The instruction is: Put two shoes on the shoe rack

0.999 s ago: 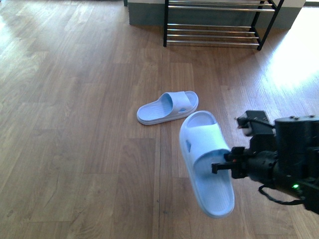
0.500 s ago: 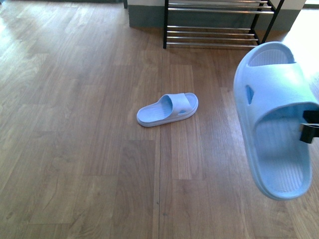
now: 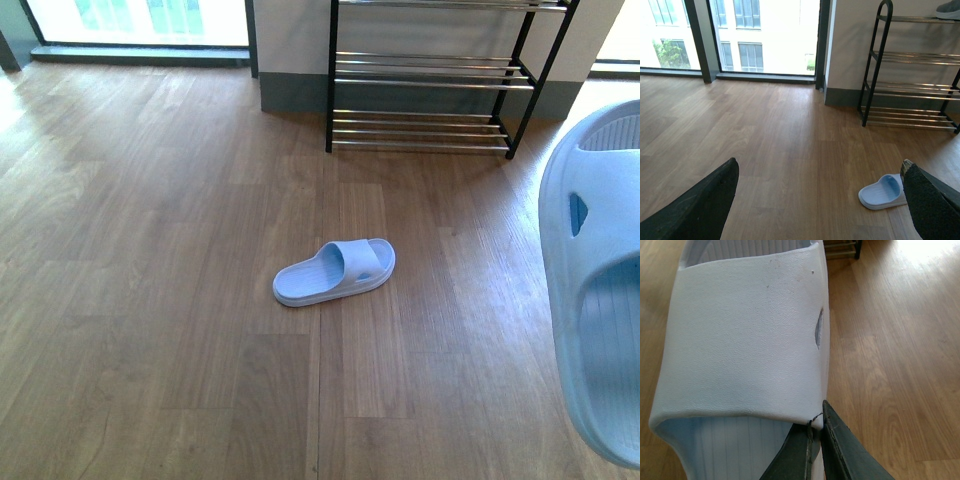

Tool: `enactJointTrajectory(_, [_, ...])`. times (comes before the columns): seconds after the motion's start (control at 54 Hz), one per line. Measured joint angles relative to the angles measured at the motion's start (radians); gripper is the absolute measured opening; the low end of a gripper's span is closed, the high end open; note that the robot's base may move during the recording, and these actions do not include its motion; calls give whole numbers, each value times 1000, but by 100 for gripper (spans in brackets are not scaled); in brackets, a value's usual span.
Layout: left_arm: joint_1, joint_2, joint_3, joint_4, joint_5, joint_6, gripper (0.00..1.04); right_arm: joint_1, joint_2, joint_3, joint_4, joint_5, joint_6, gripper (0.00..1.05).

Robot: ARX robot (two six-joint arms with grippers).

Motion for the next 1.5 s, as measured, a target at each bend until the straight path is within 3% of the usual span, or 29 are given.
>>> enactJointTrajectory(1.499, [0, 0, 0, 0, 0, 0, 95, 2, -3, -2, -2, 0, 2, 1])
